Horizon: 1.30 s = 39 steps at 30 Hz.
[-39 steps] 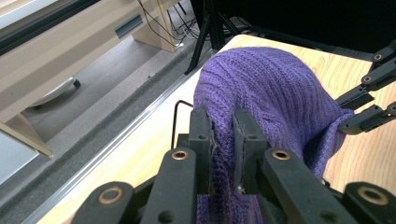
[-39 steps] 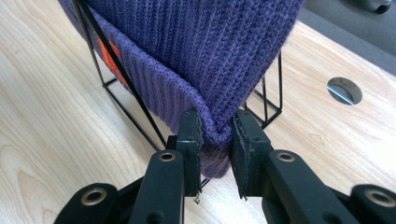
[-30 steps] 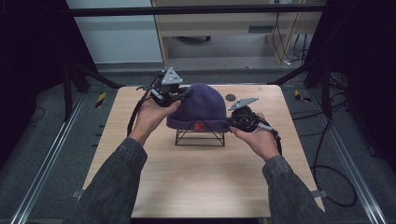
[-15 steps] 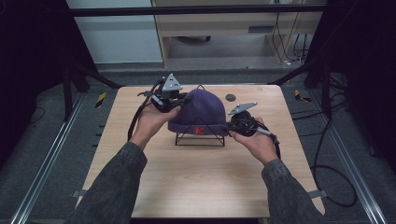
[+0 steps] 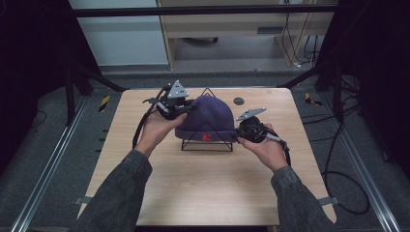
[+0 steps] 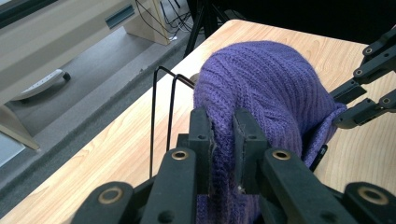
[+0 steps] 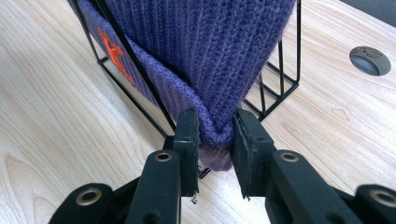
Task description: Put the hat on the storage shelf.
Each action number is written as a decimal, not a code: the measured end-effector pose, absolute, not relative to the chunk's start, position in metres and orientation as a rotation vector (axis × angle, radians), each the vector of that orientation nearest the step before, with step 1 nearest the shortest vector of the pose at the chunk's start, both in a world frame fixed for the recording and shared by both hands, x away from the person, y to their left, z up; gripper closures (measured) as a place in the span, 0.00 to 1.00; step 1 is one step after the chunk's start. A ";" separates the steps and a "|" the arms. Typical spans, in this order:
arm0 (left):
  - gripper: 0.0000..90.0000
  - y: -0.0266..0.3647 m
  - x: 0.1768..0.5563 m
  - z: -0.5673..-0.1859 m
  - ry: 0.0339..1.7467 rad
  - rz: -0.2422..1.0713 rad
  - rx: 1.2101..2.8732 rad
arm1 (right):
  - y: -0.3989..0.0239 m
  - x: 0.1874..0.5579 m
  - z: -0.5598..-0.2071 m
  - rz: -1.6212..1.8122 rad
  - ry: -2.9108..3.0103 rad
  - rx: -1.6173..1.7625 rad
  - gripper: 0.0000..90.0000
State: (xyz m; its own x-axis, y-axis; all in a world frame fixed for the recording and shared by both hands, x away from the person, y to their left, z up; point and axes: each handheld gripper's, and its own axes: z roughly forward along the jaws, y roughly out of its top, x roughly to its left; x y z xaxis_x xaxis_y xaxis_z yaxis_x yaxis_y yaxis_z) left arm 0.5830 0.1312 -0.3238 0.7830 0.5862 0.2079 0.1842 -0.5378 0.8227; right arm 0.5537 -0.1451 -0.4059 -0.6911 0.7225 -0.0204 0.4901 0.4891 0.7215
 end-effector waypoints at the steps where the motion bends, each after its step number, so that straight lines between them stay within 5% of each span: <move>1: 0.88 0.131 0.582 -0.323 0.566 0.596 2.117 | -0.145 0.554 -0.406 1.017 2.417 1.021 0.80; 39: 0.87 0.134 0.581 -0.346 0.597 0.534 2.118 | -0.146 0.554 -0.430 1.000 2.438 1.079 0.79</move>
State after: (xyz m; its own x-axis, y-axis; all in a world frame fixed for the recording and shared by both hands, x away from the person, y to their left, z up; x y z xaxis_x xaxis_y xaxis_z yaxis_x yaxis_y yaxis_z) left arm 0.5812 0.1338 -0.3459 0.7951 0.5854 0.1587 0.2226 -0.5251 0.8214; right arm 0.5541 -0.1459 -0.4301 -0.6758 0.7369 0.0120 0.5332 0.4776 0.6983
